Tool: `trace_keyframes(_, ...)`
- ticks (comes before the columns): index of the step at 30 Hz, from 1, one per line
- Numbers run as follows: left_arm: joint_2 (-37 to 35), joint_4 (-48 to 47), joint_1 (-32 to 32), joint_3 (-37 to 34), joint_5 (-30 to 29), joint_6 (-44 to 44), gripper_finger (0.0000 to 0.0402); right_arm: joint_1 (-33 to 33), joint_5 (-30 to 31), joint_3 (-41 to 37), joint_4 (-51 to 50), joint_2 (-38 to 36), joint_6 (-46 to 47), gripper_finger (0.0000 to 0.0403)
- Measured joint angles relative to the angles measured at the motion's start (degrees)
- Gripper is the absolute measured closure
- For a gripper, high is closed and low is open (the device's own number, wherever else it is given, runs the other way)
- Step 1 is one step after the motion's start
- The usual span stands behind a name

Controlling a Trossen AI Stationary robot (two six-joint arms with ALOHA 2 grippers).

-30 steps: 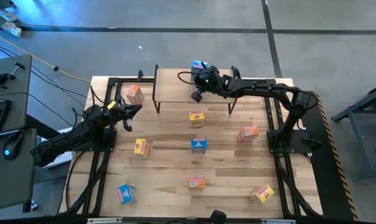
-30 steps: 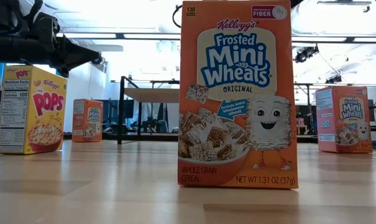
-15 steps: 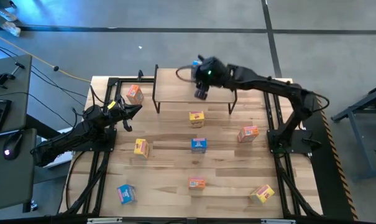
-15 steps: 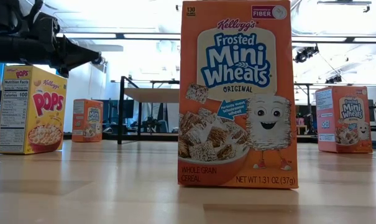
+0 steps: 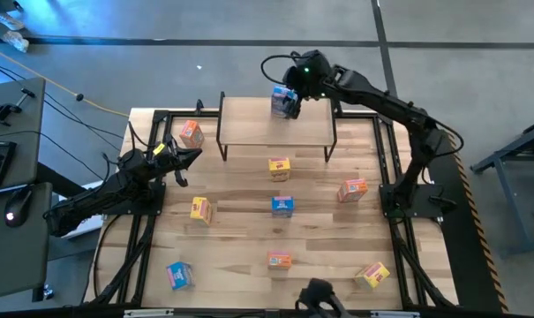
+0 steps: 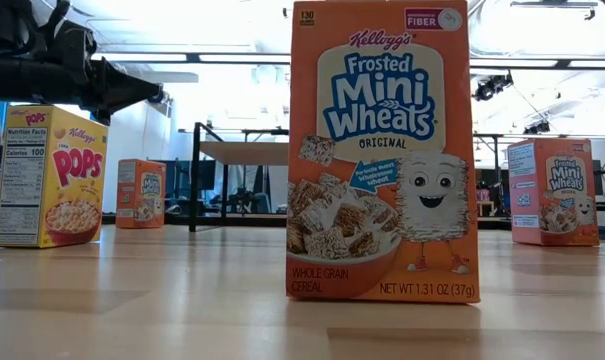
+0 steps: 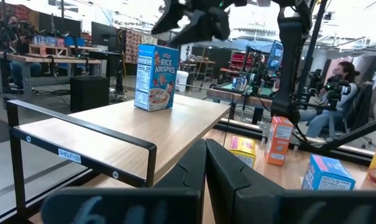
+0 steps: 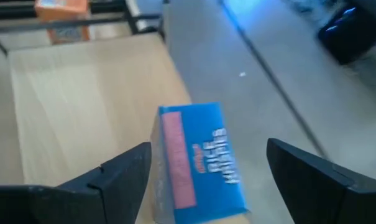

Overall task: Stack cereal on shelf
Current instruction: Put the top right blue cereal box on the shelf

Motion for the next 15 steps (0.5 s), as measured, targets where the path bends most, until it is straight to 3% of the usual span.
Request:
trace_keyframes(10,0.0,-0.3,0.0,0.0,0.0,0.5,0.0399,-0.8,-2.4,0.0,-0.1,3.0,0.2,0.0094)
trace_keyframes(15,0.0,-0.3,0.0,0.0,-0.1,0.5,0.0399,-0.8,-4.0,0.0,-0.4,2.8,1.5,0.0119)
